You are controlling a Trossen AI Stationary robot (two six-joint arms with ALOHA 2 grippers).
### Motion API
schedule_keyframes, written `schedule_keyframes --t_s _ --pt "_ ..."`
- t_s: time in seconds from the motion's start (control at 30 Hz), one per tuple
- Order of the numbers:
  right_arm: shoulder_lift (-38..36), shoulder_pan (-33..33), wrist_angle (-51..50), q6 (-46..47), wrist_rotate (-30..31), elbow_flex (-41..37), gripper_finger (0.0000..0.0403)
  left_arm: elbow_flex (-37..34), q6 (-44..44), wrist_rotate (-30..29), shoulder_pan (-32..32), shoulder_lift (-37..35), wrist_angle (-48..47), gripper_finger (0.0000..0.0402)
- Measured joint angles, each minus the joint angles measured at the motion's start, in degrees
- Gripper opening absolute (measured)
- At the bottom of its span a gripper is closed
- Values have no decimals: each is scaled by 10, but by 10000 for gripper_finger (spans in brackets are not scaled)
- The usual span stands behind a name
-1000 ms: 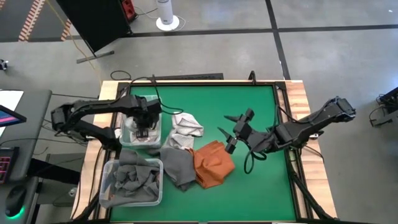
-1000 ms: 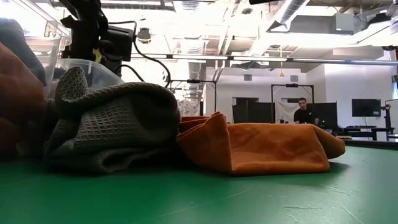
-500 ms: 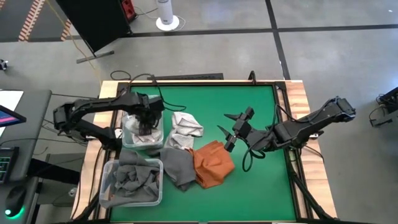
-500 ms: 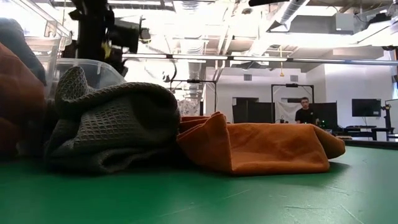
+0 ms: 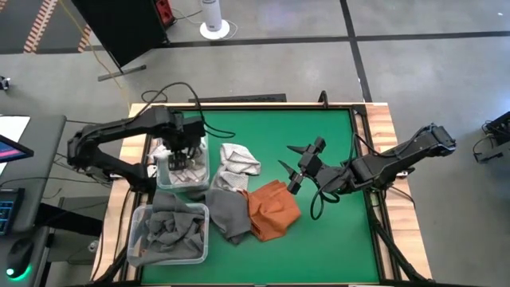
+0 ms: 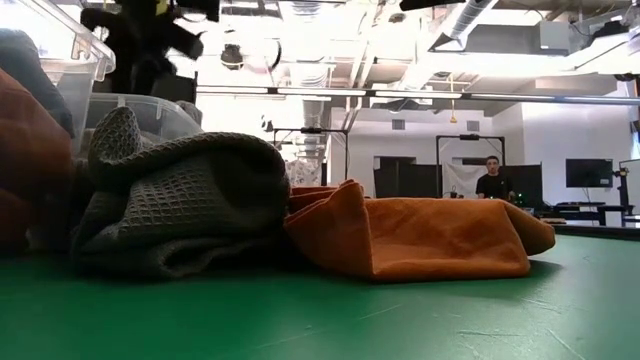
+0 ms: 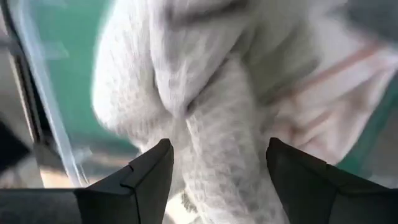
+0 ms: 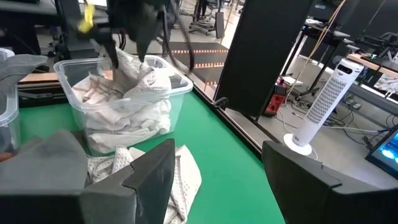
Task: Sort towels by color in basket
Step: Put the dark white towel into the top transparent bin
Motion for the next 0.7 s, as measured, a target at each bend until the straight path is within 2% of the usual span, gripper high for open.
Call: schedule_keyframes --t_s 0.17,0.37,0.5,0.7 --pt "0 0 0 1 0 0 270 49 6 2 -16 -5 -1 246" --pt "0 0 0 1 0 0 270 53 10 -15 -18 -15 92 240" --pt "0 1 -1 6 -2 0 270 6 34 -24 -18 -17 153 236" --pt "0 10 -6 11 -2 0 270 -139 61 -28 -1 -47 242 225"
